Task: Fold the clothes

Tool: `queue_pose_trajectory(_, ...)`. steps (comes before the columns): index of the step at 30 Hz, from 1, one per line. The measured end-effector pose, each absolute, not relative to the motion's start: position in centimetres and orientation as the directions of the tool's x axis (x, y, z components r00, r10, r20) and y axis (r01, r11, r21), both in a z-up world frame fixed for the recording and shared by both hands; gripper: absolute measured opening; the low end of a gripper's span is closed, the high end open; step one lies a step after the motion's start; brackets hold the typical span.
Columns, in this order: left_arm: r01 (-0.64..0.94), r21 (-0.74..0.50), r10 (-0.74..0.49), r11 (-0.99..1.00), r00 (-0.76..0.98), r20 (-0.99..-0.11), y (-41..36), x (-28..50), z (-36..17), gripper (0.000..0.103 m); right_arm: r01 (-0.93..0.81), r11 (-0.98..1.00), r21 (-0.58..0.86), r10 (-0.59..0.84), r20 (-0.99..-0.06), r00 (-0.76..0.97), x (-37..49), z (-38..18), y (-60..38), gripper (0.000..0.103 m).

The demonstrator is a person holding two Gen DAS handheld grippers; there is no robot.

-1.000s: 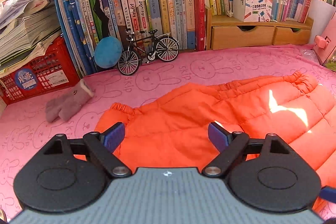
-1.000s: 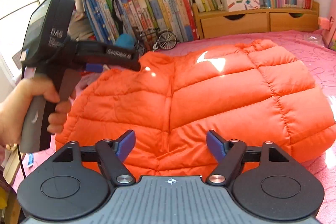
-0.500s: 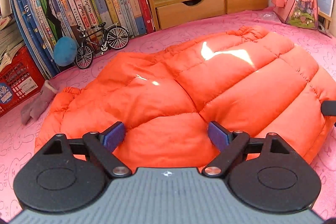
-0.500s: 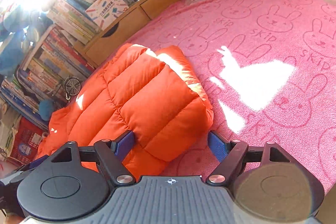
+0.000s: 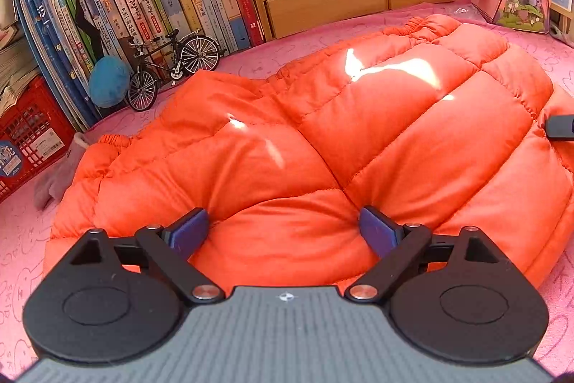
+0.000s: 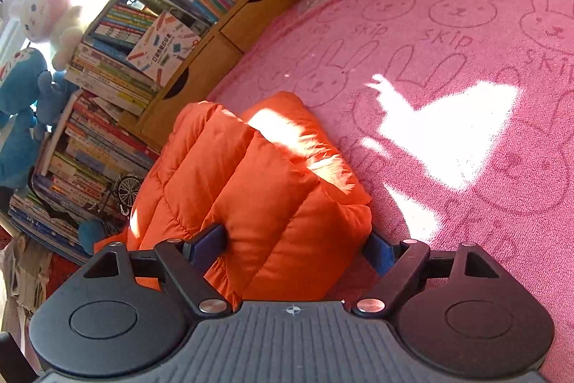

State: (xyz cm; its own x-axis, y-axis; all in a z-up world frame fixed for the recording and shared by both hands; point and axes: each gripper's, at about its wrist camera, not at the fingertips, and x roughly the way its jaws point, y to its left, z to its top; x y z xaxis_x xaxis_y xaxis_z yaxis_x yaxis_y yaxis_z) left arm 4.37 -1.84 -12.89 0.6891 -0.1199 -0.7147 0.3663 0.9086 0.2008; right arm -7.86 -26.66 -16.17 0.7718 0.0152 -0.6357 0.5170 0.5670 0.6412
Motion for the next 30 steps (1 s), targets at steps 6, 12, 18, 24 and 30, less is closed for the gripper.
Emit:
queue_pose_trajectory(6, 0.366, 0.187, -0.129, 0.912, 0.686, -0.716, -1.7, 4.4, -12.9, 0.093, 0.496, 0.527, 0.69, 0.034, -0.601, 0.799, -6.4, -16.8, -27.2, 0.095)
queue_pose_trajectory(12, 0.363, 0.186, -0.13, 0.913, 0.692, -0.71, -1.7, 4.3, -13.0, 0.093, 0.45, 0.565, 0.691, 0.093, -0.596, 0.798, -4.4, -16.8, -26.5, 0.095)
queue_pose_trajectory(18, 0.364, 0.181, -0.134, 0.914, 0.691, -0.71, -1.7, 4.3, -13.1, 0.093, 0.443, 0.597, 0.669, 0.064, -0.591, 0.804, -4.4, -16.2, -25.8, 0.091)
queue_pose_trajectory(24, 0.366, 0.174, -0.139, 0.914, 0.687, -0.713, -1.5, 4.5, -13.0, 0.093, 0.47, 0.525, 0.71, 0.073, -0.587, 0.806, -4.7, -17.5, -27.3, 0.081)
queue_pose_trajectory(30, 0.366, 0.175, -0.138, 0.914, 0.686, -0.715, -1.6, 4.5, -13.1, 0.093, 0.434, 0.642, 0.632, 0.048, -0.598, 0.8, -4.1, -14.6, -25.8, 0.047)
